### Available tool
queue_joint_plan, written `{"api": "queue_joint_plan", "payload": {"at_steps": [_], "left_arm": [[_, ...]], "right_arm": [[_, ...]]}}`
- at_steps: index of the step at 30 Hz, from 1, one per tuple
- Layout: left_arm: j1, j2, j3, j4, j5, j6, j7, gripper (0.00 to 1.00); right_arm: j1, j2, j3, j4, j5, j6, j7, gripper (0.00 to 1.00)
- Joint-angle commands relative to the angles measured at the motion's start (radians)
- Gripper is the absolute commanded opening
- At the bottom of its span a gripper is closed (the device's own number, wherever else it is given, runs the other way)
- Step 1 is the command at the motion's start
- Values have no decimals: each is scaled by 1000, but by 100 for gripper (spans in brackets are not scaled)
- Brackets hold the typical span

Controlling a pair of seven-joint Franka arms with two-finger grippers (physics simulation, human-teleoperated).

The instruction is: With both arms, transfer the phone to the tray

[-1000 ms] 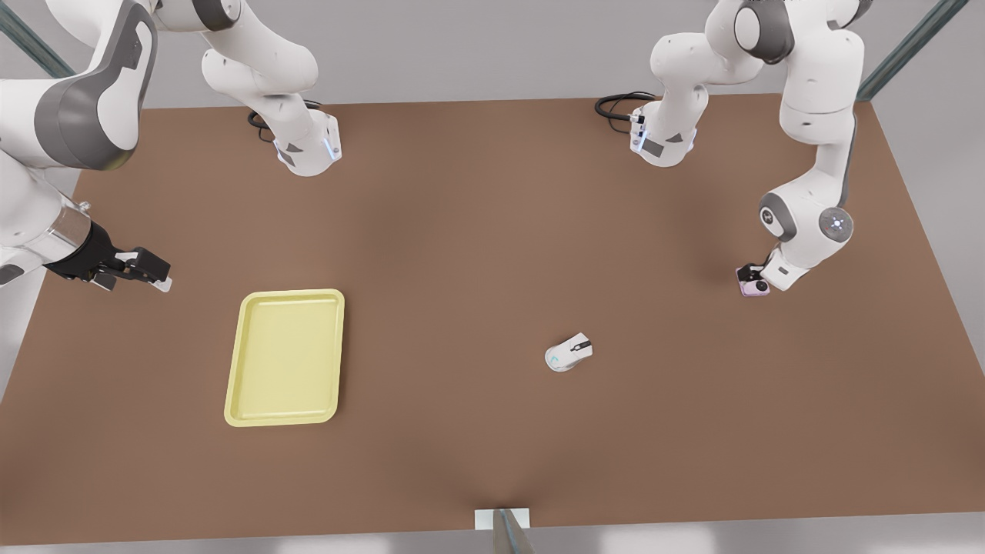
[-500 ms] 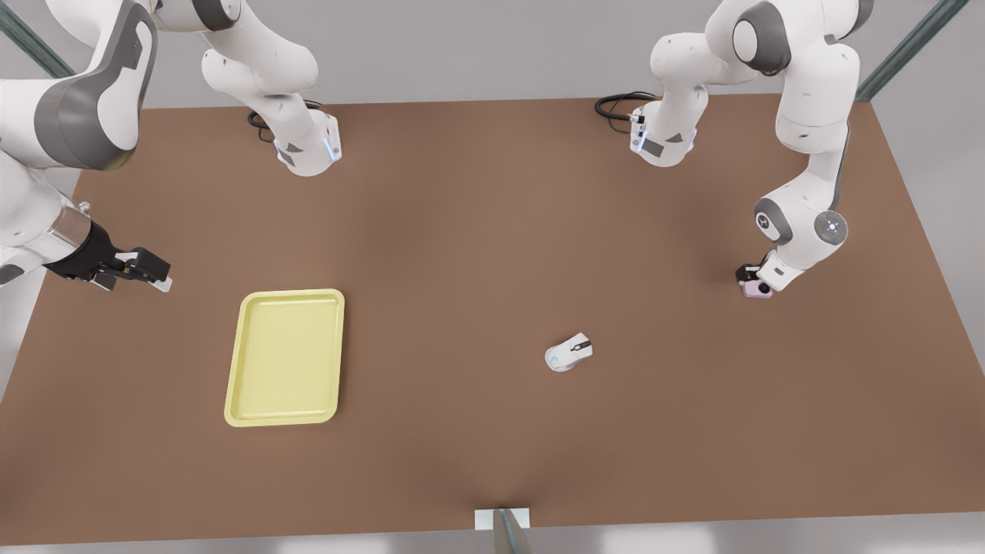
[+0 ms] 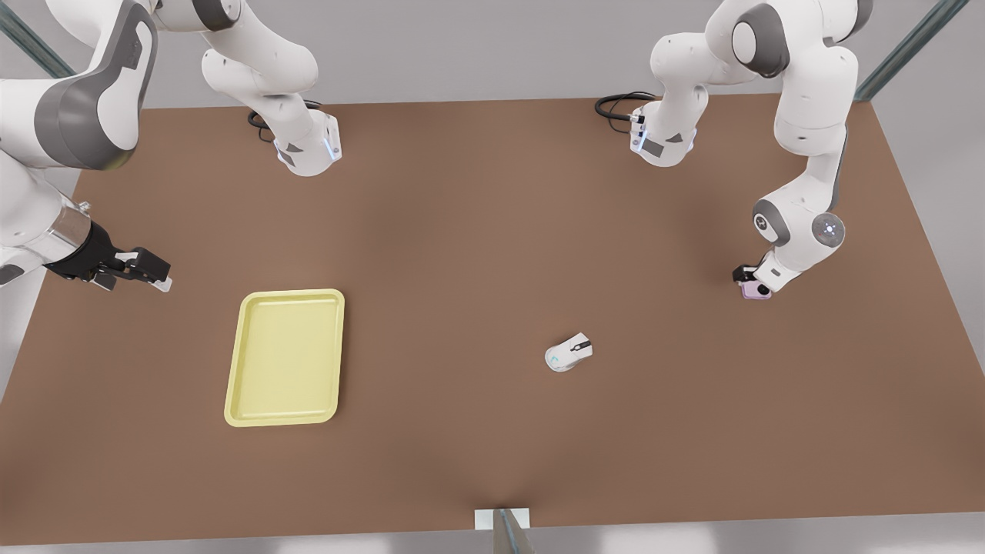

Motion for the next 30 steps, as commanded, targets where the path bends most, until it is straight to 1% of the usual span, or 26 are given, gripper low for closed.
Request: {"api": "queue_joint_plan", "payload": {"at_steps": [1,8,9,10,11,12,13,15,17,19,21,23,24,25,26,27,30], "left_arm": [[0,-2,-2,1,-2,-9,24,81],[-11,-28,-8,21,-2,-58,24,81],[-14,-33,-32,53,-5,-101,23,81],[-16,-37,-37,62,-5,-113,21,81],[-16,-47,-69,79,-5,-124,3,81],[-17,-60,-103,113,-5,-202,-52,81],[-43,-73,-121,148,-5,-249,-105,81],[-146,-67,-124,233,-5,-320,-226,81],[-253,-56,-124,366,-5,-455,-373,81],[-376,-22,-124,480,-5,-547,-560,81],[-515,47,-124,607,-5,-610,-798,81],[-621,139,-126,793,-7,-726,-1023,81],[-652,189,-152,885,-16,-757,-1129,81],[-654,223,-184,943,-21,-760,-1203,81],[-654,298,-238,1066,-18,-760,-1309,81],[-657,352,-266,1148,-16,-762,-1340,81],[-720,544,-275,1414,-14,-746,-1412,81]], "right_arm": [[0,-1,0,0,-1,0,0,100],[1,-1,0,0,-1,0,0,100],[1,-1,0,0,1,0,0,100],[1,-1,0,0,-1,0,0,100],[1,-1,0,0,-1,0,0,100],[1,-1,0,0,1,0,0,100],[1,-1,0,0,-1,0,0,100],[1,-1,0,0,1,0,0,100],[1,-1,0,0,-1,0,0,100],[1,-1,0,0,1,0,0,100],[1,-1,0,0,1,0,0,100],[1,-1,0,0,-1,0,0,100],[1,-1,0,0,-1,0,0,100],[1,-1,0,0,-1,0,0,100],[1,-1,0,0,1,0,0,100],[1,-1,0,0,-1,0,0,100],[1,-1,0,0,-1,0,0,100]]}}
